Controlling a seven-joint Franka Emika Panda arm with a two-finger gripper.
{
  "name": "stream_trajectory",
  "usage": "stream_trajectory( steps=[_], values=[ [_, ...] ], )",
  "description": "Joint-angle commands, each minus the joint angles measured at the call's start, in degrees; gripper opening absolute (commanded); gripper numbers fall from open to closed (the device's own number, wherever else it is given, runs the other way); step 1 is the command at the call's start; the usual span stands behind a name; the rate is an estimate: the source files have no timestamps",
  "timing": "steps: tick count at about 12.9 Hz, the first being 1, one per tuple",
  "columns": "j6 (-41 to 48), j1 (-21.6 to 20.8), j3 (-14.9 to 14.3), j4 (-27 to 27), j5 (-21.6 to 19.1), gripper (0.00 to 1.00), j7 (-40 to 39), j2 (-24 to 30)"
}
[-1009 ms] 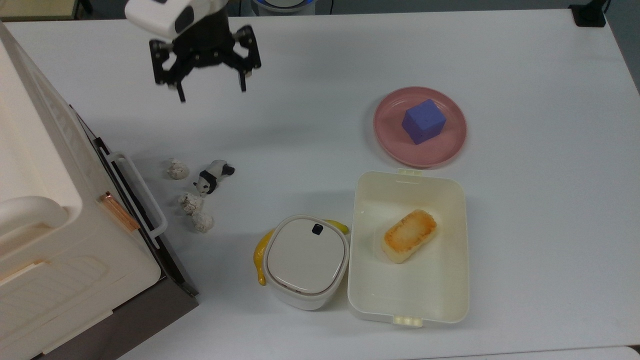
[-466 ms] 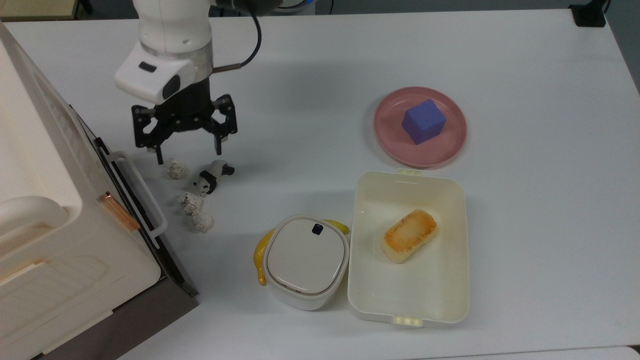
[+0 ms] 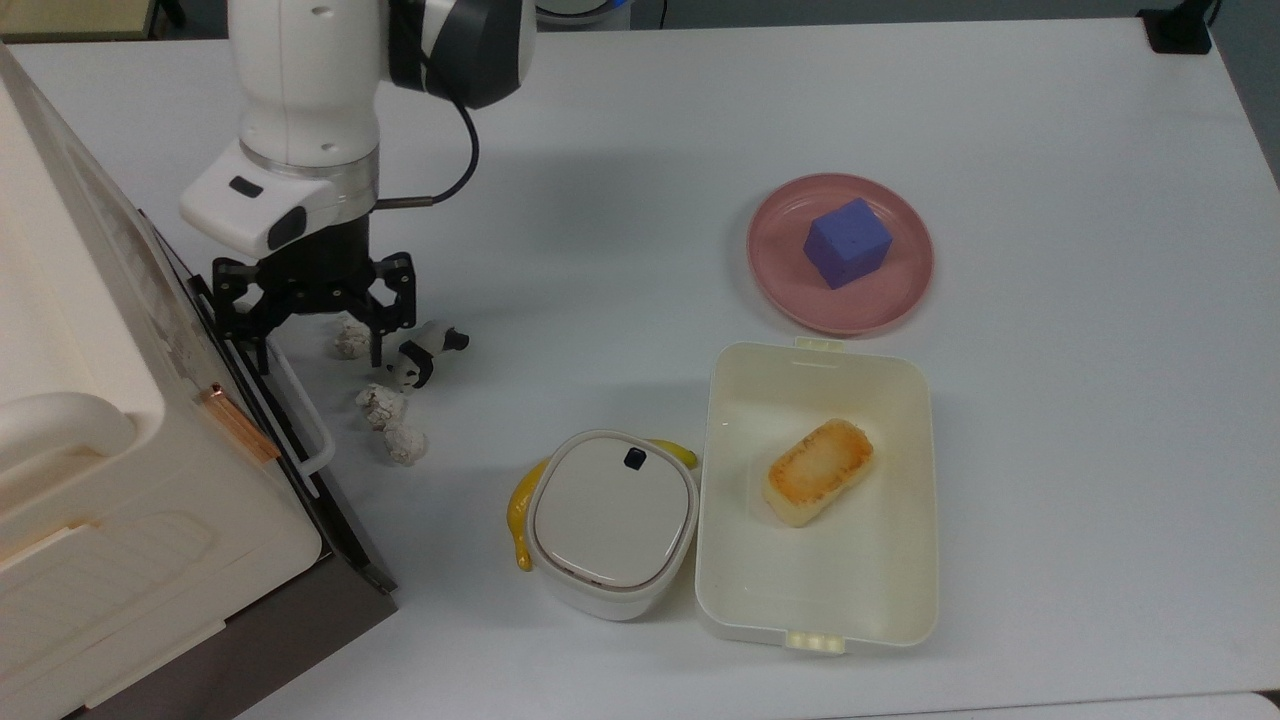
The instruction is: Slide the drawer open
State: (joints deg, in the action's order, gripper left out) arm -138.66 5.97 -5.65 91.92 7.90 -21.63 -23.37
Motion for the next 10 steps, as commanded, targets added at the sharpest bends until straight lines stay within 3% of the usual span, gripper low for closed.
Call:
stream_trajectory(
  steps=[1, 3, 6, 8, 10],
  values=[
    [-0.9, -0.6, -1.0, -1.0, 1.4, 0.83, 1.8, -0.4],
    [-0.6, -0.9, -1.0, -0.8, 3.2, 0.61, 1.7, -0.4],
    [1.5, -1.3, -0.8, 0.8, 4.0, 0.18, 1.9, 0.1],
    [10.8, -3.1, -0.2, 0.8, 3.3, 0.05, 1.9, 1.7],
    [18.2, -4.5, 1.3, 0.8, 0.7, 0.04, 1.9, 3.9]
  ],
)
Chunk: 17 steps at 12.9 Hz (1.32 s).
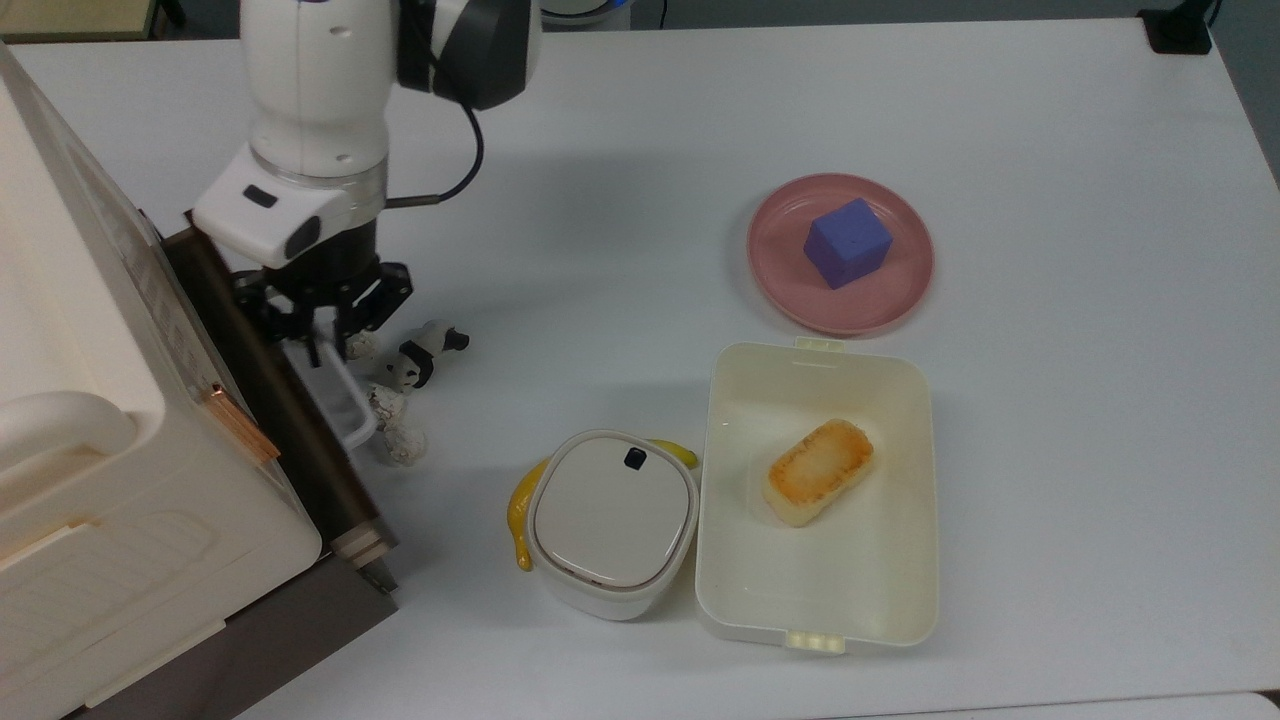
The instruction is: Slide the drawer open
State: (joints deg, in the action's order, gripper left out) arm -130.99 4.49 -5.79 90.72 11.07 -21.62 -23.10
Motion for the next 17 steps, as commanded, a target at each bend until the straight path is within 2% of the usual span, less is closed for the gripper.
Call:
stream_trajectory(
  steps=[1, 3, 4, 5, 6, 8, 10, 13, 16, 17],
  values=[
    [14.1, -3.3, 2.5, 2.0, -4.5, 0.04, 1.8, 5.0],
    [18.1, -5.1, 3.2, 2.0, -4.9, 0.05, 1.9, 6.3],
    [20.1, -5.5, 3.3, 2.0, -5.1, 0.17, 2.0, 7.1],
    [20.8, -5.6, 3.8, 1.9, -5.8, 0.51, 2.2, 7.3],
    [21.0, -5.6, 4.1, 1.7, -6.9, 1.0, 6.3, 7.4],
    [20.9, -5.7, 4.2, 1.3, -6.4, 1.0, 11.5, 7.9],
    [21.7, -5.7, 4.3, 1.4, -6.3, 1.0, 13.1, 9.7],
    [26.8, -5.7, 5.0, 0.2, -6.8, 1.0, 16.3, 11.1],
    [33.6, -3.6, 11.2, 0.7, -6.8, 1.0, 36.3, 16.2],
    [36.7, -2.8, 11.6, 0.6, -7.0, 1.0, 36.9, 17.7]
  ],
)
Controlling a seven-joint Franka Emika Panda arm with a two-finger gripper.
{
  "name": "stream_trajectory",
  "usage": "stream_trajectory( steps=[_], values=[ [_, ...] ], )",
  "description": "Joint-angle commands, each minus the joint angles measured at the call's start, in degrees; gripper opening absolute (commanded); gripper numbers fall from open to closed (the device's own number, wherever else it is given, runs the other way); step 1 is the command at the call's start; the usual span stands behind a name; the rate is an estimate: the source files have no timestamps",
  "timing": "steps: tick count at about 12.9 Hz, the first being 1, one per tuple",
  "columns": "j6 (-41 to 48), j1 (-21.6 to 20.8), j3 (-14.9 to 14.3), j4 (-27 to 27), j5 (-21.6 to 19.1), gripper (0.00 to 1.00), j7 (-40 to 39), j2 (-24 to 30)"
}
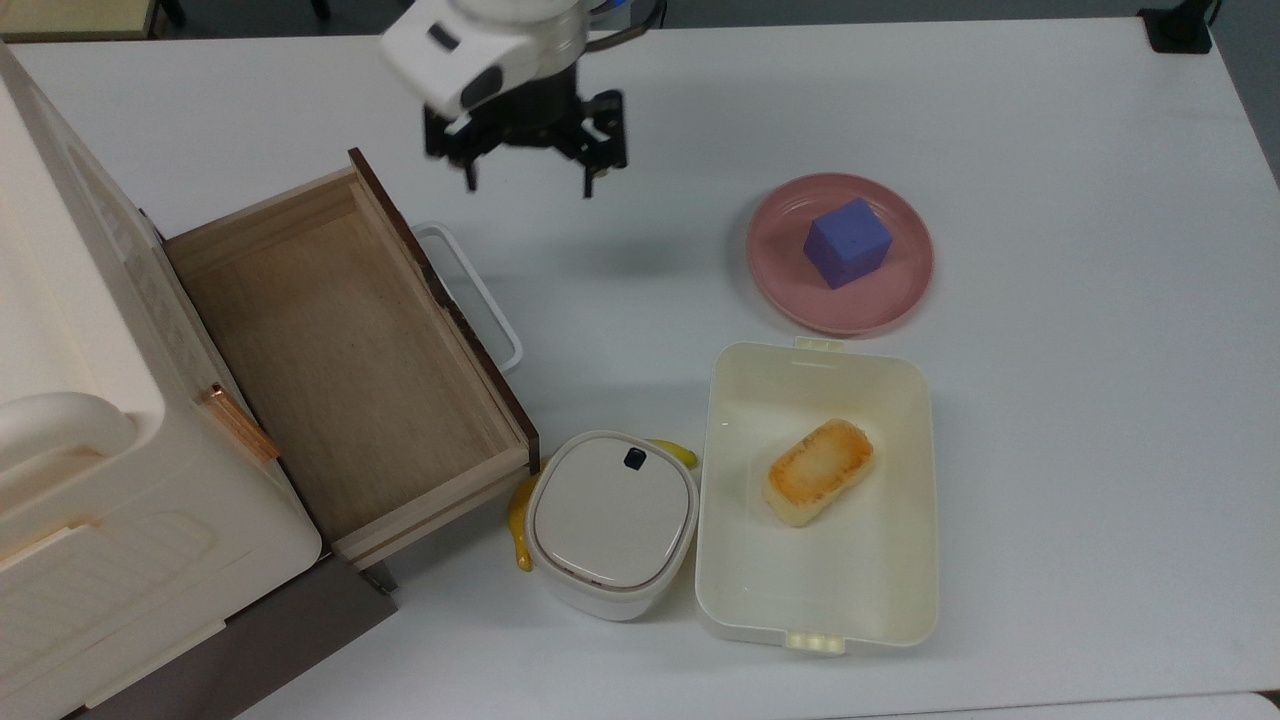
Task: Slide the drawer open
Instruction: 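Release the handle and lift the gripper away from the drawer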
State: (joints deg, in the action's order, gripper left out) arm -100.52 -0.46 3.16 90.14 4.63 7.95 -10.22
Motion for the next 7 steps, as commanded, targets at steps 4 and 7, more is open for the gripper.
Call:
stream_trajectory(
  steps=[4, 7],
  values=[
    [8.2, 3.9, 1.9, 1.0, -0.8, 1.0, 7.3, 6.8],
    [7.6, 3.6, 1.0, 0.9, -0.6, 1.0, 7.3, 6.7]
  ],
)
